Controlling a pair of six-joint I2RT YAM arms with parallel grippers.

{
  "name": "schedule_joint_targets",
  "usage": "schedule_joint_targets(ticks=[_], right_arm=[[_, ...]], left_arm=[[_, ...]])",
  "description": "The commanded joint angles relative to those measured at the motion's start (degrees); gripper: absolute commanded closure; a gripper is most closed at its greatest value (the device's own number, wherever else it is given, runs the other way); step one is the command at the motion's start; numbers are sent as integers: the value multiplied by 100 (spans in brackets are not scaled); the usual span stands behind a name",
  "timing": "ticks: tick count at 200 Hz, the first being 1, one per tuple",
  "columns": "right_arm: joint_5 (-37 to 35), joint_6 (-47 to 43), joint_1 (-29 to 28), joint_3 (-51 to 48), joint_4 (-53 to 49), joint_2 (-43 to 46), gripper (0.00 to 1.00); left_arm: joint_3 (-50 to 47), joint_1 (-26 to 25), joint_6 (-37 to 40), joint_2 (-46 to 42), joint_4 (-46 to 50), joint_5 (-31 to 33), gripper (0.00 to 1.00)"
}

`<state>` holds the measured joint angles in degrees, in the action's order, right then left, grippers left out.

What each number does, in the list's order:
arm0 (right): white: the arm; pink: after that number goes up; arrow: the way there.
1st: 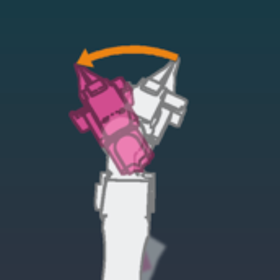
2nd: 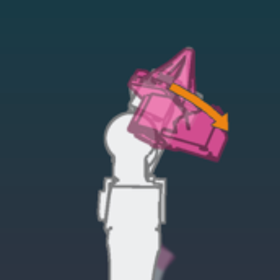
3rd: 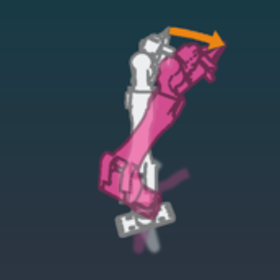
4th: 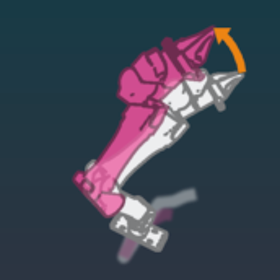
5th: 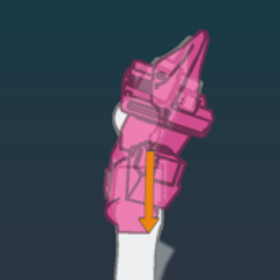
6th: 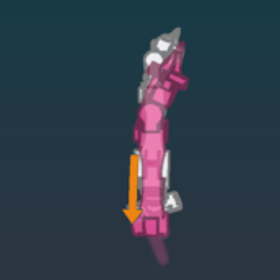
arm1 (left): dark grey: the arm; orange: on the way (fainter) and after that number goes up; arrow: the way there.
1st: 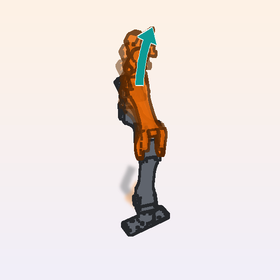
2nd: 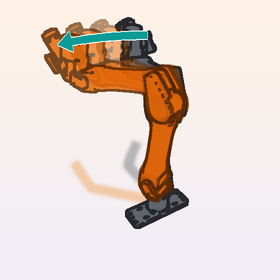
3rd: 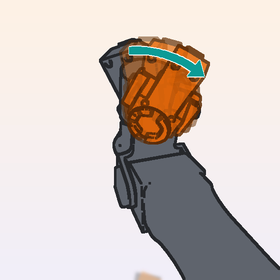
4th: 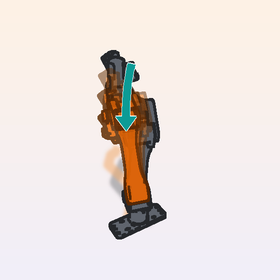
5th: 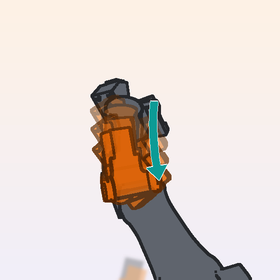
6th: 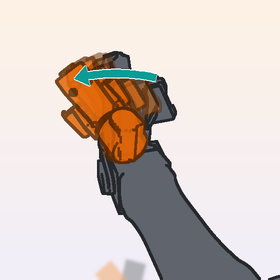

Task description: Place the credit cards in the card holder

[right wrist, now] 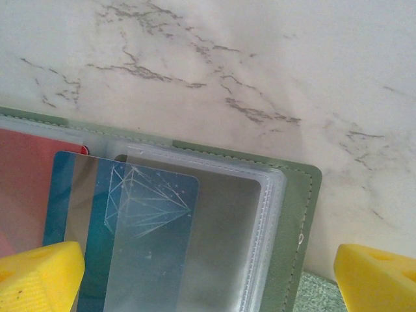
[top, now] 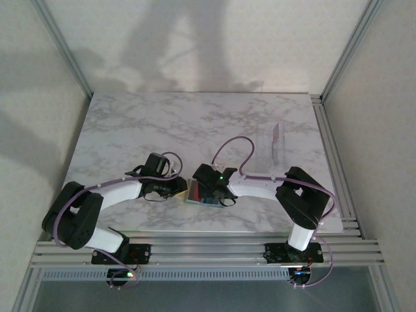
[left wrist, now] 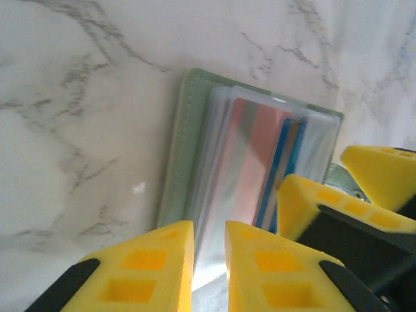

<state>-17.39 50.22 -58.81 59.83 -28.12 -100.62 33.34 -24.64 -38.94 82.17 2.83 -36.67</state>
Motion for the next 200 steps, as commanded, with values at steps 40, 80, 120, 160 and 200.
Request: schedule_joint_targets(ticks=[40, 80, 120, 160, 200], right_arm=[[212, -76, -8, 266, -79, 129, 1], [465, 24, 79, 87, 365, -95, 1], [252, 264, 95, -235, 234, -50, 1], [19, 274, 94, -410, -124, 174, 1], [-45, 198, 96, -485, -275, 477, 1]], left_arm=[[130, -137, 104, -46, -45, -418, 85], [99, -155, -62, 298, -342, -347, 88], [7, -159, -85, 386, -392, -165, 88], [-63, -156, -50, 434, -295, -134, 88], [-169, -155, -56, 288, -244, -104, 88]])
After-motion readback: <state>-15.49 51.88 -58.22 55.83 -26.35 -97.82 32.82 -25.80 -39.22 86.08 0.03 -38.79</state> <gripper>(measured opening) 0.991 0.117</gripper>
